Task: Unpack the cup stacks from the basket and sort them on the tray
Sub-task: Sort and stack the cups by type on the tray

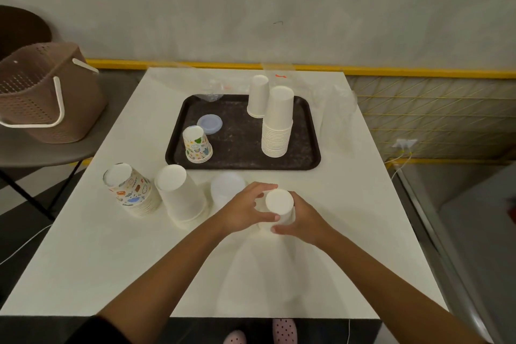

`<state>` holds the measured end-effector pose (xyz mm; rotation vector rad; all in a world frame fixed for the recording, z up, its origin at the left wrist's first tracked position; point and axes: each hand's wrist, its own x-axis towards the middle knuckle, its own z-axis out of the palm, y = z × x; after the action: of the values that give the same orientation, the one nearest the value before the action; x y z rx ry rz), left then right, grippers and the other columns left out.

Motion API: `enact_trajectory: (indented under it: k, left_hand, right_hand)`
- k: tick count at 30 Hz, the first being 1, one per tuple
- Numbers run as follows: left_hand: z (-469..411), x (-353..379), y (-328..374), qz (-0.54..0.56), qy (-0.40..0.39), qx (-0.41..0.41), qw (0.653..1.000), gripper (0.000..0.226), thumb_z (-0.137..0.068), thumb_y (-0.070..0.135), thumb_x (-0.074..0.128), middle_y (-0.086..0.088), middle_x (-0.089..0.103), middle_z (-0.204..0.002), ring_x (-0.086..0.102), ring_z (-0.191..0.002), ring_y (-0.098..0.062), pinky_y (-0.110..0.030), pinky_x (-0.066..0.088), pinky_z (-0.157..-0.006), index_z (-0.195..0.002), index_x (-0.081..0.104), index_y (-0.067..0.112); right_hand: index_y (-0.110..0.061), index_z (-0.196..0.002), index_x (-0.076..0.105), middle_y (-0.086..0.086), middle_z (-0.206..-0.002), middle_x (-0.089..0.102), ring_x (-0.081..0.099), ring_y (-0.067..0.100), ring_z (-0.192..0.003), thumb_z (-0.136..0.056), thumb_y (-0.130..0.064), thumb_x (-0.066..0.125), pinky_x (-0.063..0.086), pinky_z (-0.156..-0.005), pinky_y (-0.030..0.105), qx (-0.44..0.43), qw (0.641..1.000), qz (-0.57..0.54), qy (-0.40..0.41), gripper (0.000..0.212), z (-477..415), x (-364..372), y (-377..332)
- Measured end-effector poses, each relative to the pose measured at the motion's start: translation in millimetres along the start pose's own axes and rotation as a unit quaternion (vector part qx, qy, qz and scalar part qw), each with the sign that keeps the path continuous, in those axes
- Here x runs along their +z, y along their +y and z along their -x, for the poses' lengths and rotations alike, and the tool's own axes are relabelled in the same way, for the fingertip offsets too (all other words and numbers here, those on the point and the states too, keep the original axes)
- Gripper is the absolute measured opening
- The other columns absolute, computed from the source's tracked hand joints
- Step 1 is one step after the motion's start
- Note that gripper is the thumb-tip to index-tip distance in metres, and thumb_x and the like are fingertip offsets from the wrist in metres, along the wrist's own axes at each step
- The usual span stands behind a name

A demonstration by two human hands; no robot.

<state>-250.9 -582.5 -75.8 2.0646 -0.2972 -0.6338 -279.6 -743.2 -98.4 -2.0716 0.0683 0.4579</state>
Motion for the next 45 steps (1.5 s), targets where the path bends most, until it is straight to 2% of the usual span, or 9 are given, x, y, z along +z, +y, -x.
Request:
enact_trajectory:
  k: [6, 10, 15, 22, 30, 35, 39, 42, 45]
  left_hand:
    - [1.9, -3.2, 7.4, 0.029, 0.009, 0.011, 0.999, 0.062, -0.075, 0.016, 0.076, 0.002, 0.048, -0.133, 0.048, -0.113, -0.012, -0.022, 0.042, -0.093, -0.130, 0.047, 0.021]
    - [5.0, -6.5, 18.3, 0.036, 0.020, 0.020, 0.999, 0.061, -0.076, 0.018, 0.075, 0.003, 0.047, -0.134, 0.049, -0.118, -0.016, -0.025, 0.043, -0.096, -0.130, 0.047, 0.022]
    - [8.7, -15.2, 37.3, 0.043, 0.031, 0.050, 0.997, 0.059, -0.075, 0.021, 0.076, 0.004, 0.049, -0.130, 0.050, -0.112, -0.012, -0.021, 0.047, -0.087, -0.128, 0.049, 0.024]
    - [11.4, -44.6, 82.0, 0.037, 0.065, 0.124, 0.989, 0.055, -0.073, 0.023, 0.076, 0.009, 0.055, -0.121, 0.057, -0.106, -0.009, -0.022, 0.051, -0.086, -0.123, 0.053, 0.028]
    - [-12.6, -80.3, 128.5, -0.001, 0.154, 0.183, 0.971, 0.061, -0.074, 0.022, 0.075, 0.009, 0.050, -0.121, 0.053, -0.114, -0.011, -0.029, 0.050, -0.093, -0.129, 0.049, 0.024]
    - [-47.8, -97.5, 144.5, -0.028, 0.228, 0.224, 0.947, 0.061, -0.075, 0.017, 0.075, 0.003, 0.044, -0.125, 0.047, -0.115, -0.010, -0.023, 0.045, -0.096, -0.129, 0.048, 0.018]
    - [-79.9, -103.8, 144.8, -0.034, 0.253, 0.201, 0.946, 0.060, -0.077, 0.016, 0.073, -0.003, 0.042, -0.132, 0.048, -0.118, -0.016, -0.027, 0.045, -0.097, -0.130, 0.047, 0.014]
    - [-98.6, -105.4, 140.3, -0.035, 0.260, 0.161, 0.952, 0.057, -0.081, 0.018, 0.069, -0.006, 0.043, -0.137, 0.049, -0.120, -0.020, -0.031, 0.045, -0.098, -0.132, 0.045, 0.014]
    - [-111.7, -104.4, 130.4, -0.022, 0.237, 0.116, 0.964, 0.054, -0.086, 0.020, 0.063, -0.006, 0.042, -0.138, 0.051, -0.120, -0.023, -0.032, 0.045, -0.096, -0.135, 0.041, 0.015]
  right_hand:
    - [-0.020, -0.124, 0.044, -0.003, -0.119, 0.053, 0.050, 0.015, -0.109, -0.066, -0.017, 0.082, 0.045, -0.093, 0.029, -0.012, 1.000, 0.017, 0.006, 0.069, 0.6, -4.6, -8.9]
    - [-0.021, -0.125, 0.042, -0.008, -0.115, 0.050, 0.048, 0.011, -0.106, -0.068, -0.017, 0.080, 0.043, -0.089, 0.024, -0.019, 1.000, 0.015, 0.014, 0.069, 5.6, -12.8, -17.2]
    - [-0.026, -0.125, 0.041, -0.010, -0.115, 0.049, 0.049, 0.012, -0.109, -0.068, -0.019, 0.081, 0.045, -0.091, 0.026, -0.036, 0.999, 0.011, 0.017, 0.069, 12.9, -27.6, -32.4]
    - [-0.027, -0.126, 0.042, -0.015, -0.112, 0.051, 0.051, 0.000, -0.095, -0.068, -0.019, 0.081, 0.041, -0.072, 0.007, -0.104, 0.994, 0.008, 0.037, 0.071, 18.2, -63.6, -73.5]
    - [-0.021, -0.129, 0.041, -0.009, -0.119, 0.051, 0.048, 0.010, -0.109, -0.066, -0.020, 0.081, 0.043, -0.089, 0.024, -0.194, 0.973, 0.070, 0.101, 0.074, -16.6, -109.1, -123.2]
    - [-0.017, -0.130, 0.040, -0.003, -0.126, 0.050, 0.044, 0.008, -0.111, -0.068, -0.017, 0.080, 0.039, -0.089, 0.024, -0.243, 0.954, 0.070, 0.164, 0.074, -63.0, -128.0, -147.1]
    - [-0.018, -0.131, 0.041, 0.000, -0.131, 0.050, 0.045, 0.007, -0.112, -0.069, -0.019, 0.080, 0.038, -0.088, 0.022, -0.222, 0.955, 0.069, 0.186, 0.073, -101.5, -132.5, -148.5]
    - [-0.018, -0.133, 0.038, 0.002, -0.135, 0.048, 0.047, 0.020, -0.122, -0.070, -0.021, 0.079, 0.043, -0.094, 0.031, -0.185, 0.964, 0.079, 0.176, 0.076, -122.5, -133.5, -141.6]
    - [-0.017, -0.135, 0.034, 0.004, -0.138, 0.046, 0.047, 0.025, -0.124, -0.071, -0.024, 0.078, 0.042, -0.100, 0.039, -0.130, 0.975, 0.088, 0.158, 0.077, -136.5, -129.6, -130.7]
